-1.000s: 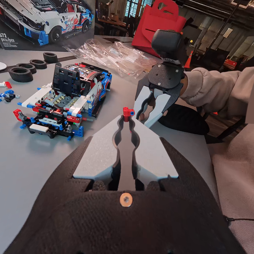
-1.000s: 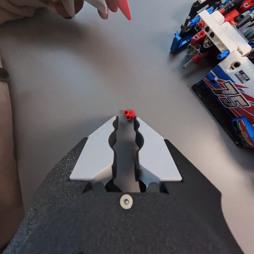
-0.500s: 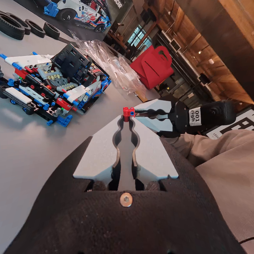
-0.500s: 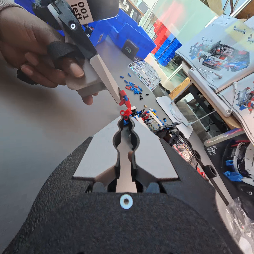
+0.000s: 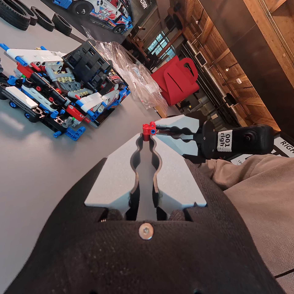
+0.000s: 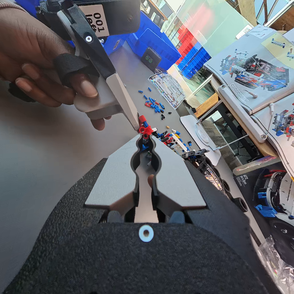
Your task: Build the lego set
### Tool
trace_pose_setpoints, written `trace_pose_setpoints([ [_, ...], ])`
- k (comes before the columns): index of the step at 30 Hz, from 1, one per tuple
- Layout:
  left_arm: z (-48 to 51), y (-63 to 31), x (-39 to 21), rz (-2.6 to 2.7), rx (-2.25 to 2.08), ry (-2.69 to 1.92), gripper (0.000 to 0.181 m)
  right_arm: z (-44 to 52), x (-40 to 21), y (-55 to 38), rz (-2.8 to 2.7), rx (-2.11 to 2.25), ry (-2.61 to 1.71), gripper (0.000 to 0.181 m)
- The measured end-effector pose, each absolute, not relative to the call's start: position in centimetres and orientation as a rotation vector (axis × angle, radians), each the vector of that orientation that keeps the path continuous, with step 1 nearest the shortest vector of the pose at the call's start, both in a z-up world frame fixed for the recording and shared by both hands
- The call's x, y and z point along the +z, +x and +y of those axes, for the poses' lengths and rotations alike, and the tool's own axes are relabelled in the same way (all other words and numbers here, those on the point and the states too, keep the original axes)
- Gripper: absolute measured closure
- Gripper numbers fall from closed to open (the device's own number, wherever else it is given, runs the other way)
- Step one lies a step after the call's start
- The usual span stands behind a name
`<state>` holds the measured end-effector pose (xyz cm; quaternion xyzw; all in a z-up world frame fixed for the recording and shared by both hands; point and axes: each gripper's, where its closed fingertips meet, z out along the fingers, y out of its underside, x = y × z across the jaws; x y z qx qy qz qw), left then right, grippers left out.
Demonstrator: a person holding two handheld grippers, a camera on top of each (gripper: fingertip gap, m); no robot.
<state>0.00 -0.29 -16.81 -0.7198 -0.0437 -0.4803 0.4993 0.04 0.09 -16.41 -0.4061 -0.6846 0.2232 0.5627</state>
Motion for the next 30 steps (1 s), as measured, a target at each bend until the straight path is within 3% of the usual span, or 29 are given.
trace_pose_setpoints([
  [30, -0.5, 1.6, -19.4, -0.238, -1.475, -1.846, 0.172, 0.5, -19.3, 1.3, -1.765, 0.548, -0.992, 0.176],
])
